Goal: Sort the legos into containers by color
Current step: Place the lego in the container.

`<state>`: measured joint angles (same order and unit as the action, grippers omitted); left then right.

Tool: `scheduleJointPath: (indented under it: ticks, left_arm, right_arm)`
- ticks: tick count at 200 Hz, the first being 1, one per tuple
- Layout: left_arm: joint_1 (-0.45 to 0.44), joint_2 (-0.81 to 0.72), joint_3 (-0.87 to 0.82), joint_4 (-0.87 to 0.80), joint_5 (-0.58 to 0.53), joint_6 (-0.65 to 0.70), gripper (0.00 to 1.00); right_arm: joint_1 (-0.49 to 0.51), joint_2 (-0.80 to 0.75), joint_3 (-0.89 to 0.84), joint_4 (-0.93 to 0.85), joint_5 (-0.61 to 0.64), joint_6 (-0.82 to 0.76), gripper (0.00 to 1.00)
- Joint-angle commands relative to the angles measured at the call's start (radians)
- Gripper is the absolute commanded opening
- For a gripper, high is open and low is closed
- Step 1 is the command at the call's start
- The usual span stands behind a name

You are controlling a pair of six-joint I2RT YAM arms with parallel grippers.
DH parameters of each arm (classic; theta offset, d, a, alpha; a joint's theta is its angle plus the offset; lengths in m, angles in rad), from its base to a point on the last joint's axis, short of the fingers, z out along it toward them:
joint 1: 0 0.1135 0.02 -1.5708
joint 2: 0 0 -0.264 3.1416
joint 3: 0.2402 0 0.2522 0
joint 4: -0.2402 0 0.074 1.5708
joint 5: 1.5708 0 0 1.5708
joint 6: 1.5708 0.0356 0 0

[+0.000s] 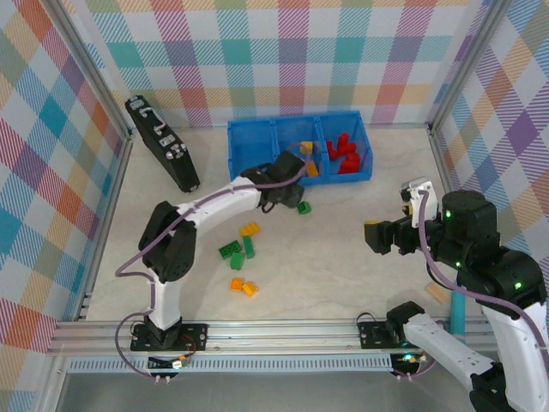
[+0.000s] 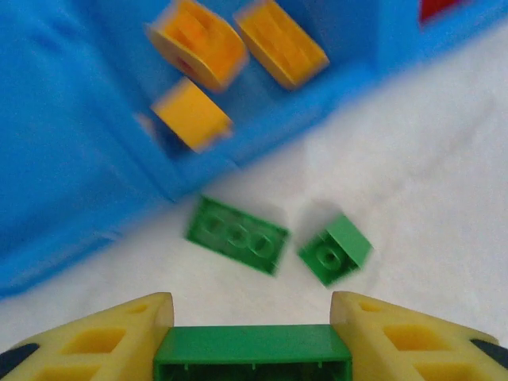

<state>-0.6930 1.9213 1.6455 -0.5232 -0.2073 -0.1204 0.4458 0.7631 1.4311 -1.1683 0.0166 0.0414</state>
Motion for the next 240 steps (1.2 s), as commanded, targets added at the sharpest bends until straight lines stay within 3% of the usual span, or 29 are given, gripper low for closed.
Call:
scheduleJointPath:
  ticks: [1, 77, 170, 240]
  left_arm:
    - [0.086, -0.012, 0.048, -0.018, -0.041, -0.027, 0.53]
    - [0.259, 0.175, 0.261, -0.050, 0.057, -0.147, 0.52]
    - [0.290, 0.369, 0.398, -0.080, 0.136, -0.196, 0.52]
    - [0.290, 0.363, 0.376, -0.104, 0.115, -0.203, 0.67]
  right_arm:
    - [0.007, -0.015, -0.004, 0.008, 0.033, -0.024, 0.99]
    - [0.007, -0.021, 0.007, -0.004, 0.054, -0.041, 0.99]
    - [0.006, -0.005, 0.063, -0.044, 0.100, -0.045, 0.99]
    - [0.006, -0.010, 0.024, -0.026, 0.112, -0.052, 0.99]
